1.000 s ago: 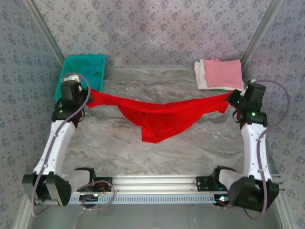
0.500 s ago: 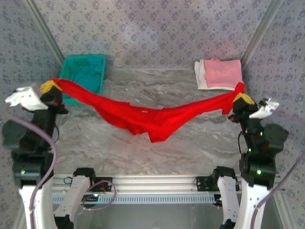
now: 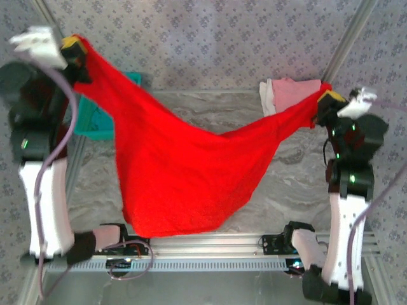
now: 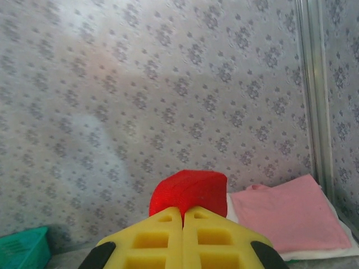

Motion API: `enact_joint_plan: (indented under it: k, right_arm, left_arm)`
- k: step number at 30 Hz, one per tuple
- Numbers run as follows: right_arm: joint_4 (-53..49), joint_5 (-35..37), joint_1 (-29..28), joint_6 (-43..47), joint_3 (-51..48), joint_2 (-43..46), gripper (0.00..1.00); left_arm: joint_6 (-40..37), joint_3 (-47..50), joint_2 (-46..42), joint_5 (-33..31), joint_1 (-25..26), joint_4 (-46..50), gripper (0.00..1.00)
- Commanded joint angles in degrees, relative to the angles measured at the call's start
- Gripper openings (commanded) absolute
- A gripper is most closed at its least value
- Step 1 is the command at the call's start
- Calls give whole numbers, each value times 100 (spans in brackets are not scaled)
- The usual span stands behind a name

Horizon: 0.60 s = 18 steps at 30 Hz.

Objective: Fold and stack the t-shirts

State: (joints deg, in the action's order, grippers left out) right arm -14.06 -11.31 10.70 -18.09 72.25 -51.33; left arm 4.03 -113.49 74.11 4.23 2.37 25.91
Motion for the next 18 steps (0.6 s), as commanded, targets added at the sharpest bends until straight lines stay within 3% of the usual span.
enact_joint_plan:
  k: [1,5,8,10,12,13,14,15,18]
  right_arm:
    - [628,325,-176,101,27,-797,0]
    - [1028,747,-596,285,245,-2236,0]
    - [1017,500,-817,264,1068,-3537,0]
    - [955,409,-1009,285,1701,-4258,0]
    - [778,241,-1216,314,2495,-4973,2]
    - [621,192,-1300,327,2876,-5257,13]
    - [401,205,-1386,356,3307,-5570,32]
    - [234,265,-1461,367,3665,-5825,45]
    - [-54,246,-1607,341,4270,-6166,62]
  left_arm:
    - [-90,-287,1051,402,18,106,0]
    - [-156,-336,2256,125,6,-165,0]
    - [-117,-547,2983,-113,3,92,0]
    - [-40,-341,3035,-242,-7,170,0]
    - [-23,569,2624,-415,-16,-229,4]
    - [23,1063,2364,-502,-25,-459,15]
    - [120,1585,2032,-556,-54,-699,37]
    - [207,2080,1716,-521,-58,-838,41]
    - [384,3198,871,-500,119,-922,45]
